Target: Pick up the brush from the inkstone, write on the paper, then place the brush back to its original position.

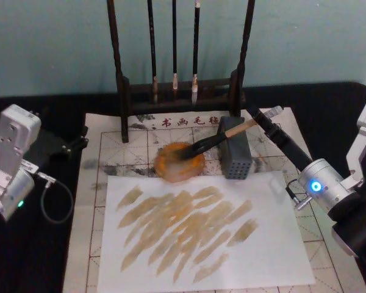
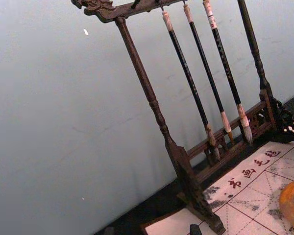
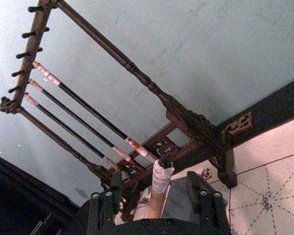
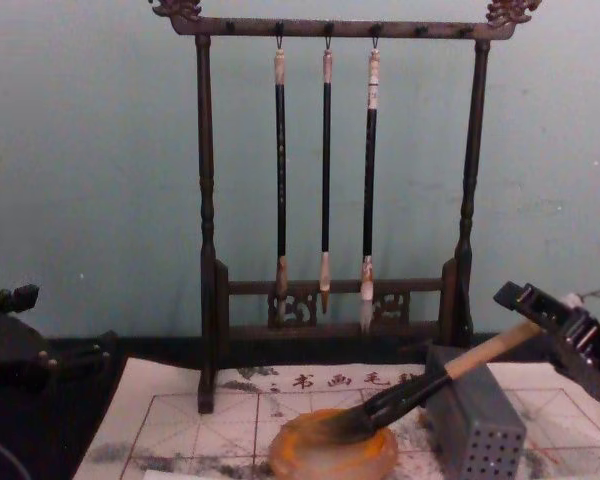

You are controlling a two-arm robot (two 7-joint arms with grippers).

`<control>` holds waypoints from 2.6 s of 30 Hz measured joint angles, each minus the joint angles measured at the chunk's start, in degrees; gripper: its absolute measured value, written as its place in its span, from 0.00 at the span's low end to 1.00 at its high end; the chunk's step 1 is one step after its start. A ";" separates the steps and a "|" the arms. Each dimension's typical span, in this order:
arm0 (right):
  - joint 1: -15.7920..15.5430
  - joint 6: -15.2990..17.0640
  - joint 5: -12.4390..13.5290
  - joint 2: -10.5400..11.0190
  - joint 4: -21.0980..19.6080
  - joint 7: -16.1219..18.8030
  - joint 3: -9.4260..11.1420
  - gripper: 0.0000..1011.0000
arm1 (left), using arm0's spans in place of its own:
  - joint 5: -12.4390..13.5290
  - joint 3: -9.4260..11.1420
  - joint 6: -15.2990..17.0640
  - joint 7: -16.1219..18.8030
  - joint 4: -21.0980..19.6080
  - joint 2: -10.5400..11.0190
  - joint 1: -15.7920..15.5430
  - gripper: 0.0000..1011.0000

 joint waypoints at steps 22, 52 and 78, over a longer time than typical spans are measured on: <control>-1.32 -2.37 -2.95 0.66 -1.98 -0.88 0.49 0.99 | 0.00 0.00 0.00 0.00 0.00 0.00 0.00 0.99; -7.47 -12.94 -37.84 8.77 -8.52 -21.41 -2.37 0.99 | 0.00 0.00 0.00 0.00 0.00 0.00 0.00 0.99; -6.85 -13.62 -39.27 7.28 -6.59 -22.88 -2.06 0.99 | 0.00 0.00 0.00 0.00 0.00 0.00 0.00 0.99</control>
